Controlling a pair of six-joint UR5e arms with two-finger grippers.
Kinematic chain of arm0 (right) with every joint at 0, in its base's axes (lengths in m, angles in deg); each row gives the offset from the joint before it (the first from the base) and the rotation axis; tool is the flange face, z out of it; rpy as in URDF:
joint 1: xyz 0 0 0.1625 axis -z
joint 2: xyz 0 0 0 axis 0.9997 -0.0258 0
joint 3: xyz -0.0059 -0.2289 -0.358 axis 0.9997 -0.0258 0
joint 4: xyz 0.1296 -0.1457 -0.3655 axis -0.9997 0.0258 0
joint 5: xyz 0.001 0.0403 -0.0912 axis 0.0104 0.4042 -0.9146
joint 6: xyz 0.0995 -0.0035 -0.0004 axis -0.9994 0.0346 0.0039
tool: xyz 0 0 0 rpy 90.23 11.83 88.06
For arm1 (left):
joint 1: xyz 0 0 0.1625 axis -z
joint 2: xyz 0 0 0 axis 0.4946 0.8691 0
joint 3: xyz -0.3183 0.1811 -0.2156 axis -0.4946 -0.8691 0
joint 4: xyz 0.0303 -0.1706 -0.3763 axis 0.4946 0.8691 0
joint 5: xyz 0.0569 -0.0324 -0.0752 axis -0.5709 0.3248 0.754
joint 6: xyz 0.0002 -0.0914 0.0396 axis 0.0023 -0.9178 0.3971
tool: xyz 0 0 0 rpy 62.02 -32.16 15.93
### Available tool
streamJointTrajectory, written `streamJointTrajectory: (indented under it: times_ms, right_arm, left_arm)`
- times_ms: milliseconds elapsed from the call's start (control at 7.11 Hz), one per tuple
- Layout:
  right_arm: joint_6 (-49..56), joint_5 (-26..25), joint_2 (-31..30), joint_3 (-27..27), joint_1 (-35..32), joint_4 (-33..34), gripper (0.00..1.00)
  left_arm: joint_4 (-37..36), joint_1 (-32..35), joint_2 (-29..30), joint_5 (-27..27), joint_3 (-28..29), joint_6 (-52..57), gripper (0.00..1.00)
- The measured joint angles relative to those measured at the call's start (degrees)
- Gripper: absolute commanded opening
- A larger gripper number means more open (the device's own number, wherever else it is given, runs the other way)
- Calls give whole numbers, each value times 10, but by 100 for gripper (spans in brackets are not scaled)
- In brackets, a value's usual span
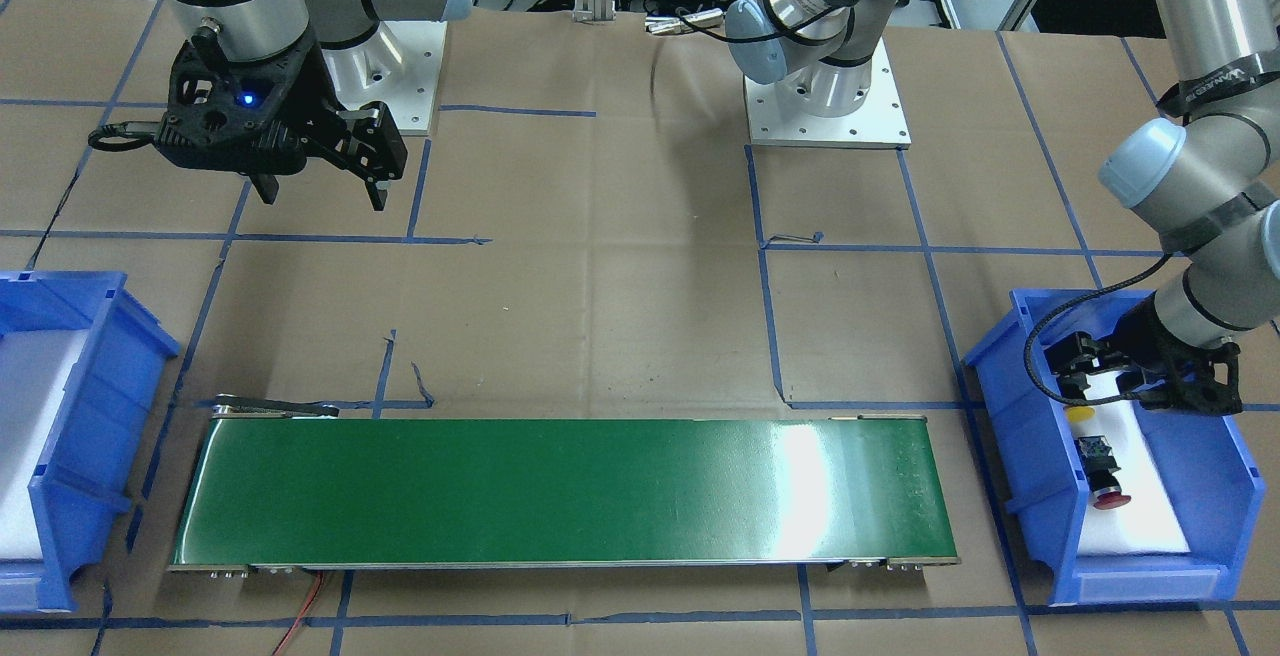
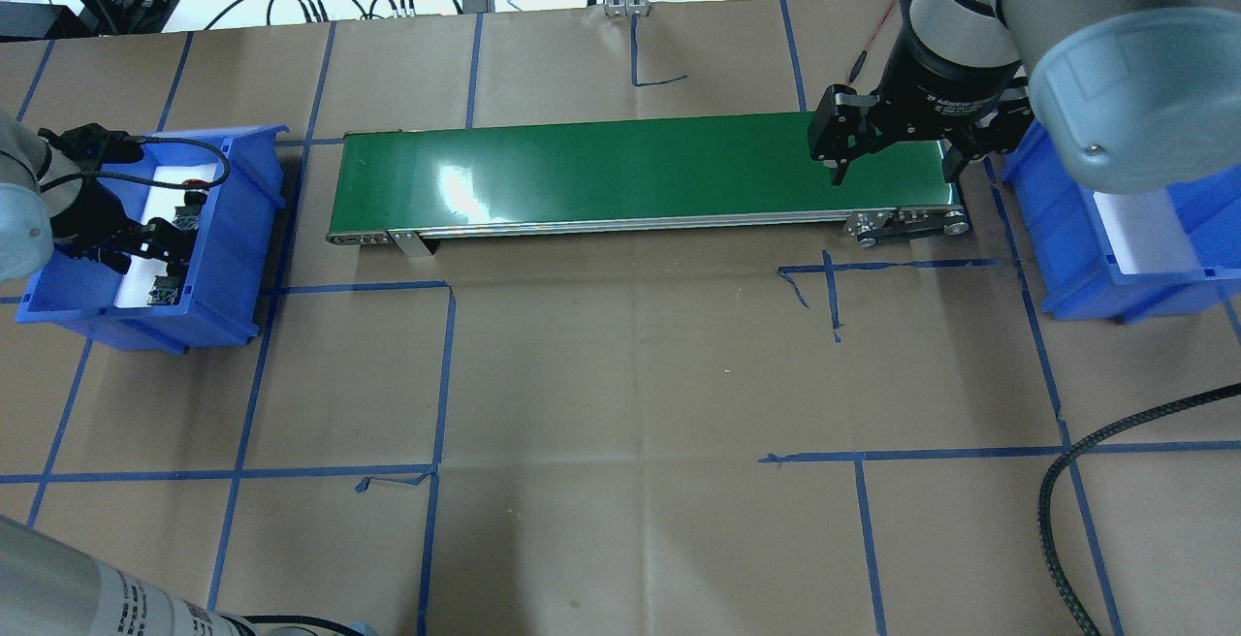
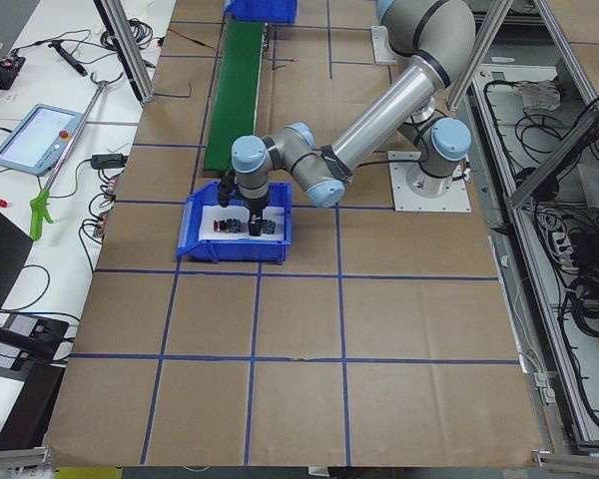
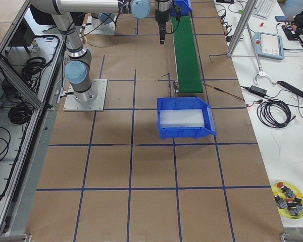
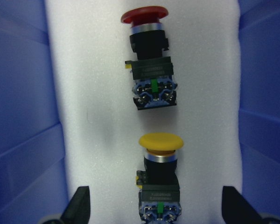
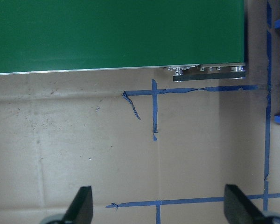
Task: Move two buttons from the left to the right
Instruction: 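Lower the left gripper and grasp the yellow-capped button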
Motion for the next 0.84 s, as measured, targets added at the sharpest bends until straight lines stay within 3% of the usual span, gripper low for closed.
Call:
streamJointTrajectory:
  times_ms: [141,563,844]
  right_arm:
    - [0,0,0,0,0,0,100]
    - [0,0,0,1,0,0,100]
    - [0,0,0,1,0,0,100]
  left_arm:
    - [-17,0,6,-2,-10,0,98]
    - [-27,0,9,-2,-16,-3,43]
    - [-26,-2,8,0,-16,-11,13]
